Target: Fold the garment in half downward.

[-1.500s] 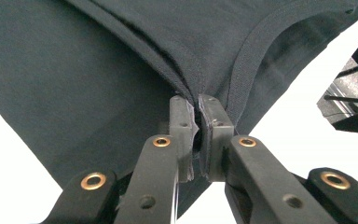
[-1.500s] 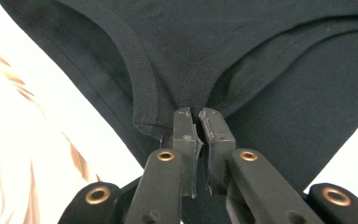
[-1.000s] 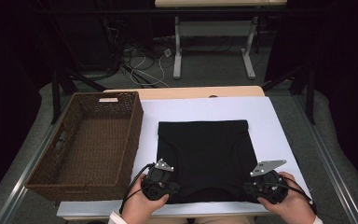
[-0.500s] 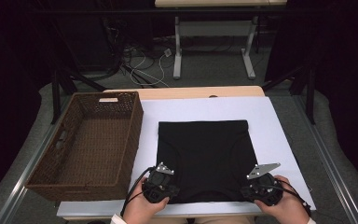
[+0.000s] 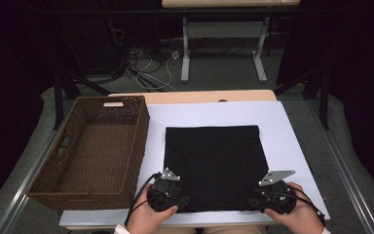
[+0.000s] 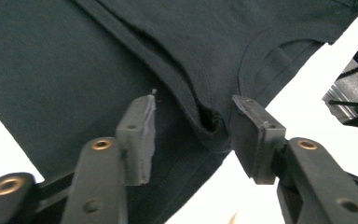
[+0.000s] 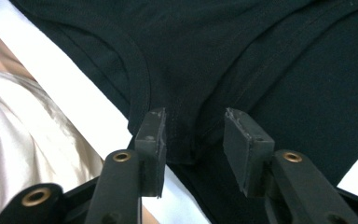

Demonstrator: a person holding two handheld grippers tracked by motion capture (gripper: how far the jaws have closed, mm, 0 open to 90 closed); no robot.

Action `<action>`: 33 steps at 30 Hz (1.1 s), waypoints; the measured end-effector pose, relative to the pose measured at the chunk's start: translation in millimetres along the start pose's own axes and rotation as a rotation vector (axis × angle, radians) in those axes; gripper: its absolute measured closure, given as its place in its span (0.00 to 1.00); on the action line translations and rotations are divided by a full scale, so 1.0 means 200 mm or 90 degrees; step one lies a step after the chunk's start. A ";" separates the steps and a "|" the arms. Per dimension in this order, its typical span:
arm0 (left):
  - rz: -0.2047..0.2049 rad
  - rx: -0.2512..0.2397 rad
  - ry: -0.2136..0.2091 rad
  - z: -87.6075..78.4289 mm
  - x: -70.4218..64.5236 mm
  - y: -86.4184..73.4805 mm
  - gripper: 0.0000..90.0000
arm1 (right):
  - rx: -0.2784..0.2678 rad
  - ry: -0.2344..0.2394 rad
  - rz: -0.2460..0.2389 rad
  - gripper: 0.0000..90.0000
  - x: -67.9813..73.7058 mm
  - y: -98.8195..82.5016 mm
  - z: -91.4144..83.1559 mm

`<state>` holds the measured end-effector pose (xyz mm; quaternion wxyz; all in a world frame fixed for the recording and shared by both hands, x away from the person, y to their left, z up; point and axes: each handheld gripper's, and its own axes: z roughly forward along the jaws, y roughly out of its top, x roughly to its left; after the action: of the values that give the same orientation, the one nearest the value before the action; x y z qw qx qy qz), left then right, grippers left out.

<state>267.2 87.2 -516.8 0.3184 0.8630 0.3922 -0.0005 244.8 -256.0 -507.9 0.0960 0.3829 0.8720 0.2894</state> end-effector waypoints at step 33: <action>0.025 -0.012 0.047 -0.08 0.08 -0.07 0.32 | -0.051 -0.020 -0.015 0.35 -0.04 0.14 0.08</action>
<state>264.7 112.4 -515.9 0.3117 0.8671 0.3863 0.0413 273.8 -240.5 -505.5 0.1280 0.3732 0.8626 0.3167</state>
